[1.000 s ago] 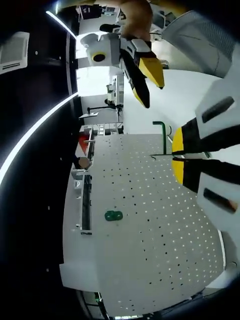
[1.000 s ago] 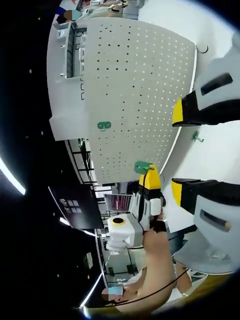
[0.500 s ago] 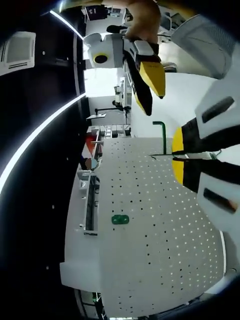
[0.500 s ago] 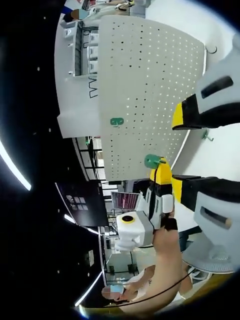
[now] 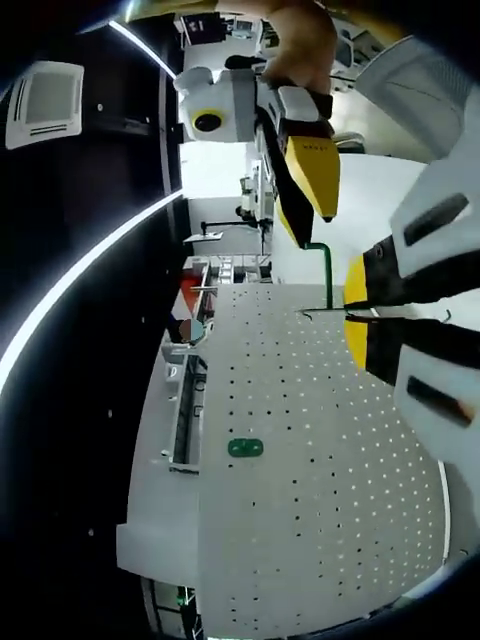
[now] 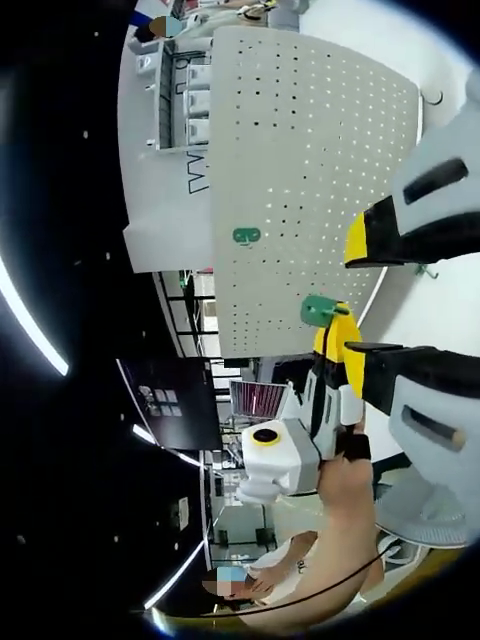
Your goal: Insert the hook assembly into the mounting plate slot until the hook locks in place.
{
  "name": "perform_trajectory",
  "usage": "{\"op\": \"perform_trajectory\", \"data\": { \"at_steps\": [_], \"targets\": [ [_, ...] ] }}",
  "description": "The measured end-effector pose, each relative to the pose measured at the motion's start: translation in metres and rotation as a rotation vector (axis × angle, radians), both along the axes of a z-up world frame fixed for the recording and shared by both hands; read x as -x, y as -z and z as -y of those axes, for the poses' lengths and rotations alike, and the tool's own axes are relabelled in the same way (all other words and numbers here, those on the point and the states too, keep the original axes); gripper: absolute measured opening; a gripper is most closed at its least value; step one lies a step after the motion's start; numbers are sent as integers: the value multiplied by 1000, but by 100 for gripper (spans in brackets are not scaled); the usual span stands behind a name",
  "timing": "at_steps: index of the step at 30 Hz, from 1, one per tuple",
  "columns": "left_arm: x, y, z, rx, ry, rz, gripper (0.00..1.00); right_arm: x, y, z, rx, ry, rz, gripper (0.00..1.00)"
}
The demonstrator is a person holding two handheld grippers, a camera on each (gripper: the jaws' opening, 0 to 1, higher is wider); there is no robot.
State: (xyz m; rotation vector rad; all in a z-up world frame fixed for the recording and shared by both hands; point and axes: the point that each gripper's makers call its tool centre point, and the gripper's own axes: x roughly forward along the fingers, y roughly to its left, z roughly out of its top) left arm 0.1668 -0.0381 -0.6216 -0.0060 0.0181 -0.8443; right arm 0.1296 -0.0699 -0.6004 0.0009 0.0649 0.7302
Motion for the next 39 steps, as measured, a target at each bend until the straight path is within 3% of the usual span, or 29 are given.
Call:
{"op": "perform_trajectory", "data": {
  "at_steps": [39],
  "targets": [
    [9,-11,8,116,53,-18,2,-8,-11,-18,-1,29,71,9]
  ]
}}
